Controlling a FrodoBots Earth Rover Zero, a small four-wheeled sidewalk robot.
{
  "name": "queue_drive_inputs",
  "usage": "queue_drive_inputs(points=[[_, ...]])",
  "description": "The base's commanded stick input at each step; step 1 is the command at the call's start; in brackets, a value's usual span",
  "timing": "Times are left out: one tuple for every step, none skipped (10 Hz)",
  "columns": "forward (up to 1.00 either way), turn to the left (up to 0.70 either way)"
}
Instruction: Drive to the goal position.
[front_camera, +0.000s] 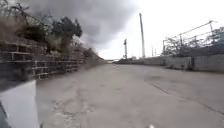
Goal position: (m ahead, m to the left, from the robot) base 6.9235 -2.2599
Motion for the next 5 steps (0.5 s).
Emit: queue_drive_inputs(points=[[0.85, 0.00], [0.85, 0.00], [0.85, 0.00], [0.85, 0.00], [0.85, 0.00]])
